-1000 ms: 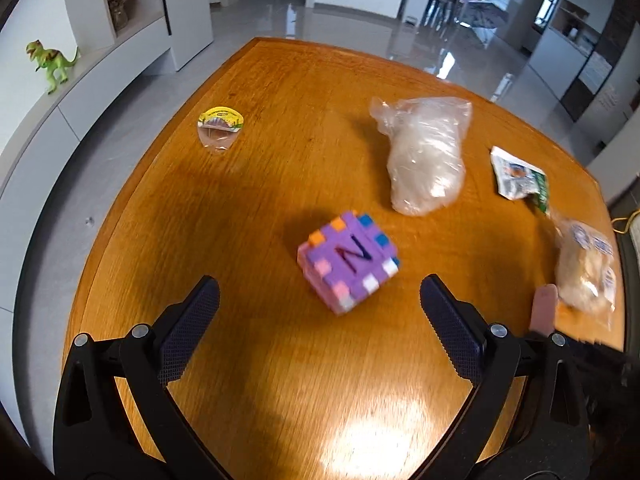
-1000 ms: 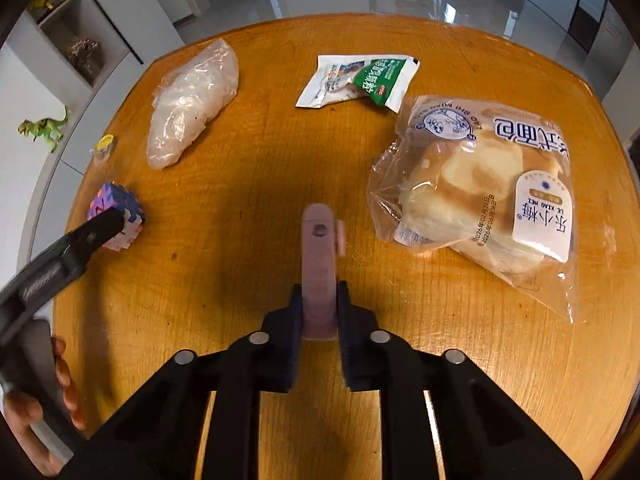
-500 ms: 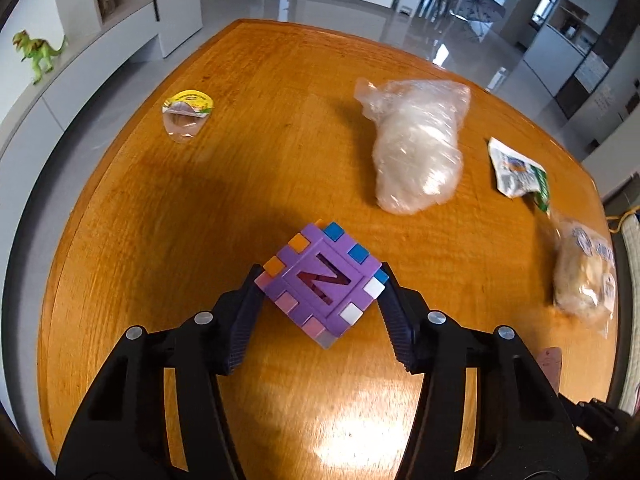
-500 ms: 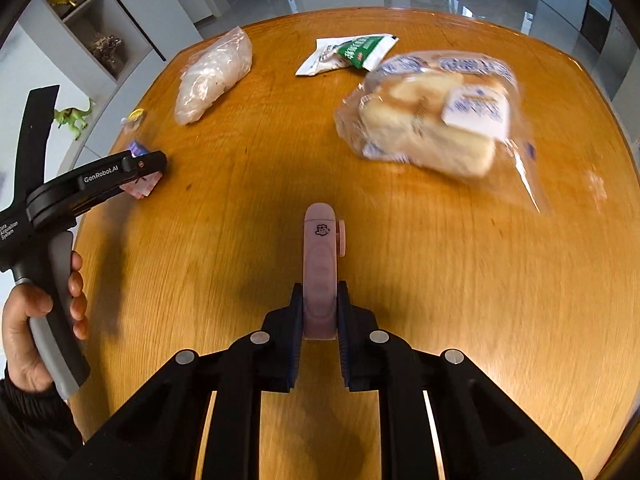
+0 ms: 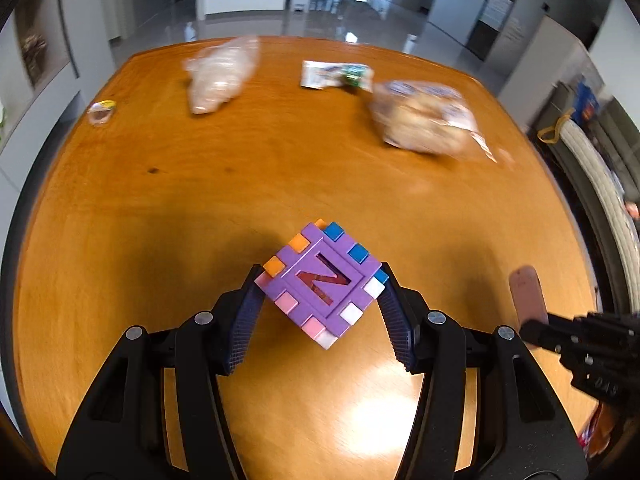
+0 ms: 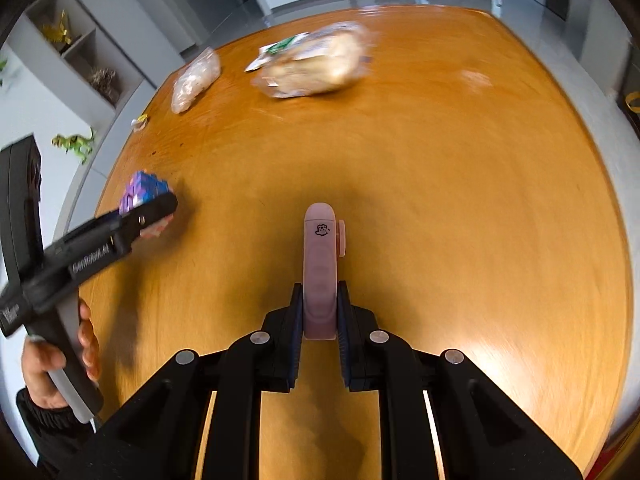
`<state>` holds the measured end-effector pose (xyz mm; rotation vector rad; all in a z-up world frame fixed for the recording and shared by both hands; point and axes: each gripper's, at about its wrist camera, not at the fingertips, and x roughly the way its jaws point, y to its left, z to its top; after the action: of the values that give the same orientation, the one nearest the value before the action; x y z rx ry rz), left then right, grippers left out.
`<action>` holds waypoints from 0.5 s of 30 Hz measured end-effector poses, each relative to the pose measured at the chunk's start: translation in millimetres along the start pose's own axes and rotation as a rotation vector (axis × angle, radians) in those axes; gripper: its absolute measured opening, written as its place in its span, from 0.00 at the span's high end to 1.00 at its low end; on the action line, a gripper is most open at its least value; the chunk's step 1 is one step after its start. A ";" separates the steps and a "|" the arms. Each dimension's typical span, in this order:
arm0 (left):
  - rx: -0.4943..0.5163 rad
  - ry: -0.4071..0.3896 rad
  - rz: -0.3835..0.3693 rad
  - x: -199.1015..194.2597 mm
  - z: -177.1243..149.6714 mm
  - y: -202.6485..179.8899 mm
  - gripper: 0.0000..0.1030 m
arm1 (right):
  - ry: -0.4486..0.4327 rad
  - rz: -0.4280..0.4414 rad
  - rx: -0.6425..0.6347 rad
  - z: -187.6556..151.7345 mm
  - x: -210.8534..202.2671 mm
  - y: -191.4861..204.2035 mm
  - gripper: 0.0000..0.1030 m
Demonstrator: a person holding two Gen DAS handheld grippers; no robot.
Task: Collect trash
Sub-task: 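Carry the block and pink stick to the trash bag and release both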
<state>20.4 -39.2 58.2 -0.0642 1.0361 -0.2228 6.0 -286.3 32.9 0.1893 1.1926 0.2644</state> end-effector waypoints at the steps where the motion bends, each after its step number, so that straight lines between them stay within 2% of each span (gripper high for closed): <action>1: 0.022 -0.001 -0.015 -4.2 -8.5 -14.4 0.46 | -0.010 -0.002 0.016 -11.3 -8.7 -10.3 0.84; 9: 0.207 0.009 -0.117 -21.1 -57.0 -125.3 0.46 | -0.079 -0.017 0.152 -102.1 -67.3 -93.0 0.84; 15: 0.373 0.039 -0.238 -24.2 -99.1 -222.9 0.46 | -0.149 -0.048 0.294 -175.9 -113.3 -155.6 0.84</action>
<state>-110.6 -246.3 63.3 0.1557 1.0101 -0.6318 -181.2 -467.7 26.4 0.4290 1.0830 0.0299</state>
